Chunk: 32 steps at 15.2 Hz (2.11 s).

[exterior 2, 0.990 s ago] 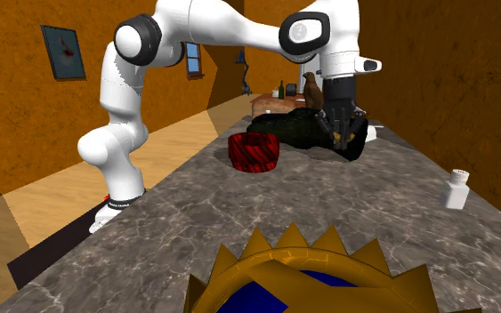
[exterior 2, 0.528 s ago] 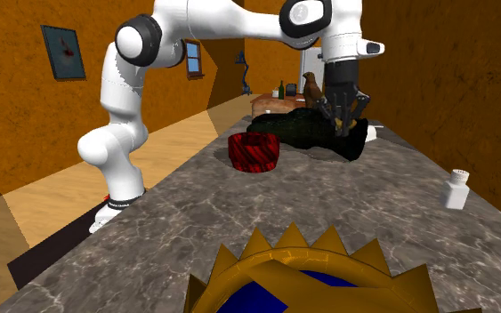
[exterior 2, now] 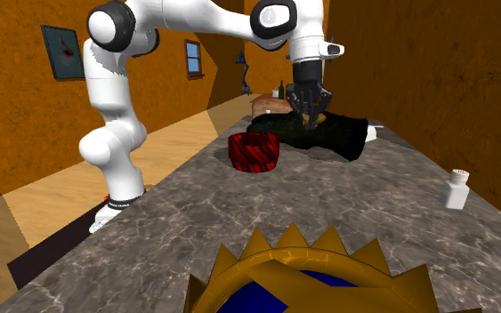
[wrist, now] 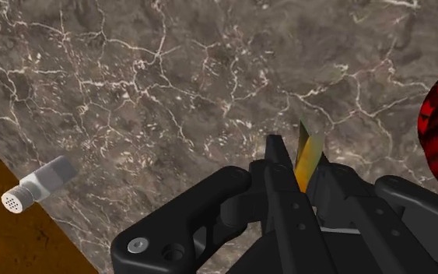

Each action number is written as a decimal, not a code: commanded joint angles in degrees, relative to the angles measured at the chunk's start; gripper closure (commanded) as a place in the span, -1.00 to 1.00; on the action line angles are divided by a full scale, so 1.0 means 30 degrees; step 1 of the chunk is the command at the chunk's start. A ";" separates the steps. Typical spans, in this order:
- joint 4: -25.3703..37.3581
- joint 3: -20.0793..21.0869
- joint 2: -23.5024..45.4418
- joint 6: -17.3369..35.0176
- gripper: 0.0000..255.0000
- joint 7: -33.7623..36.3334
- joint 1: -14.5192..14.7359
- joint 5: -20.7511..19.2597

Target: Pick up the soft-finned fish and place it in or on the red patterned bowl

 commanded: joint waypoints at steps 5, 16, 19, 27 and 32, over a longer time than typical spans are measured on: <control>-0.4637 0.0873 -0.3906 0.0553 1.00 0.1824 0.0817 -0.0254; -1.0290 0.3103 -0.9814 -0.0025 1.00 0.5133 0.2311 0.0471; -1.1053 0.3120 -0.9808 0.0741 1.00 0.5210 0.2317 0.0460; -1.3048 0.3184 -0.9575 0.2956 1.00 0.5457 0.2320 0.0393; -1.3048 0.3184 -0.9575 0.2956 1.00 0.5457 0.2320 0.0393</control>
